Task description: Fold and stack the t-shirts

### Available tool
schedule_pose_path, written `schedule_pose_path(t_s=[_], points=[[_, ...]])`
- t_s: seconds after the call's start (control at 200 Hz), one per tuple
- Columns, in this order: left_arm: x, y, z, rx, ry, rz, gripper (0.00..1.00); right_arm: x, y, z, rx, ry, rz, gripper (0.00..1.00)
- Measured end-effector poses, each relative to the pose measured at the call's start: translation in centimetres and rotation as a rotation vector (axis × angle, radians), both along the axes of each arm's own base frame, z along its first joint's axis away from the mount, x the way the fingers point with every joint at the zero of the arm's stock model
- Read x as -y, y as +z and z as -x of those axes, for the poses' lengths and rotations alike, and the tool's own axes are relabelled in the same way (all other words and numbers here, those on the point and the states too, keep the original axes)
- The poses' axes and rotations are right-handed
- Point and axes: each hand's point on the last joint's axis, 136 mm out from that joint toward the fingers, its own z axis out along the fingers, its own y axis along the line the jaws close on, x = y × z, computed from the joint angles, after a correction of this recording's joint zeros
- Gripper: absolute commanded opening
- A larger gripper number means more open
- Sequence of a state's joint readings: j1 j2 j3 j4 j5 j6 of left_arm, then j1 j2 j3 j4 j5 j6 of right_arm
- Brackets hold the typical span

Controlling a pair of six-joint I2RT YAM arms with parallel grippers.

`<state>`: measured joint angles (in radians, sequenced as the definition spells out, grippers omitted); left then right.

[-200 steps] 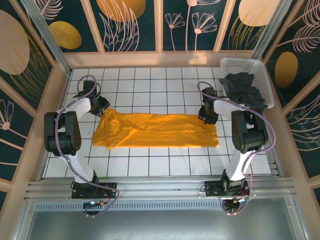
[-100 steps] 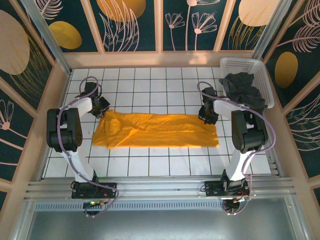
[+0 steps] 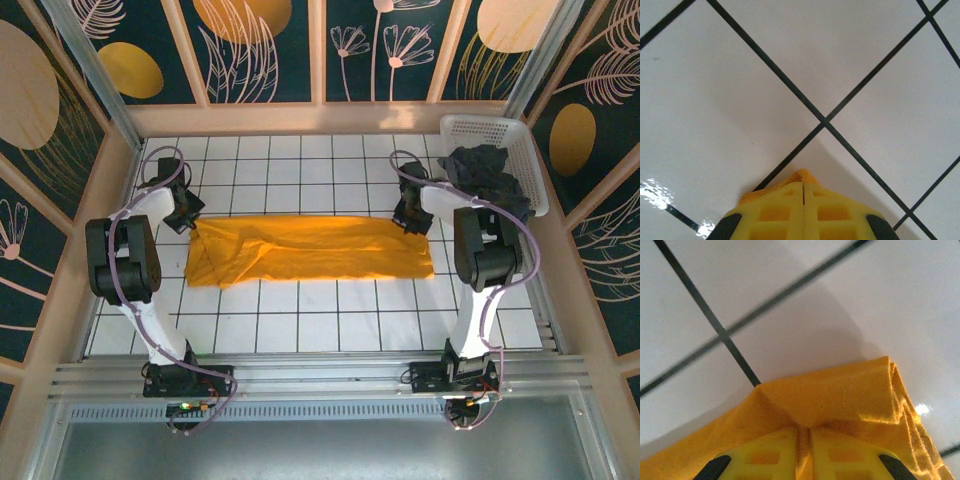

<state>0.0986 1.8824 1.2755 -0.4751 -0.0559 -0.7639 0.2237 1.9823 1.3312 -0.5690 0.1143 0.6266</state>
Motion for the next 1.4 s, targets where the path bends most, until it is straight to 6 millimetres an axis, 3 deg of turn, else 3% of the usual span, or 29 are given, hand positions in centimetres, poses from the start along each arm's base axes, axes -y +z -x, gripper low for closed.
schedule_pose_path(t_s=[0.16, 0.32, 0.435, 0.53, 0.631, 0.731, 0.831, 0.916, 1.006, 1.191, 1.401], points=[[-0.6, 0.7, -1.4, 0.013, -0.008, -0.019, 0.0, -0.7, 0.1, -2.6, 0.028, 0.046, 0.004, 0.15], [-1.5, -0.2, -3.2, 0.003, -0.019, -0.062, 0.22, -1.1, 0.3, -4.6, 0.053, 0.109, 0.019, 0.2], [-2.4, -0.5, -2.9, -0.019, -0.015, -0.099, 0.53, -1.2, 0.5, -5.0, 0.056, 0.144, 0.029, 0.32], [-2.9, 0.0, -2.8, -0.014, -0.001, -0.114, 0.56, -1.4, 0.7, -5.1, 0.058, 0.186, 0.041, 0.4], [-2.6, 1.8, -2.3, 0.021, -0.002, -0.117, 0.55, -2.1, 1.6, -5.1, 0.075, 0.231, 0.047, 0.43], [-0.5, 5.0, -1.9, 0.096, -0.048, -0.092, 0.49, -3.5, 3.7, -5.1, 0.12, 0.269, 0.026, 0.45], [4.7, 6.9, -1.9, 0.174, -0.19, -0.019, 0.42, -5.9, 7.2, -4.8, 0.212, 0.331, -0.078, 0.5], [9.6, 6.1, -1.2, 0.185, -0.335, 0.07, 0.4, -8.3, 10.1, -4.0, 0.284, 0.398, -0.214, 0.51], [12.8, 3.7, 0.2, 0.14, -0.449, 0.155, 0.4, -10.3, 12.1, -3.3, 0.33, 0.455, -0.31, 0.52], [14.7, 0.5, 1.3, 0.076, -0.565, 0.227, 0.41, -12.7, 11.6, -1.7, 0.311, 0.501, -0.415, 0.52], [15.1, -0.5, 1.1, 0.079, -0.614, 0.225, 0.42, -13.1, 11.5, -1.4, 0.302, 0.492, -0.456, 0.53]])
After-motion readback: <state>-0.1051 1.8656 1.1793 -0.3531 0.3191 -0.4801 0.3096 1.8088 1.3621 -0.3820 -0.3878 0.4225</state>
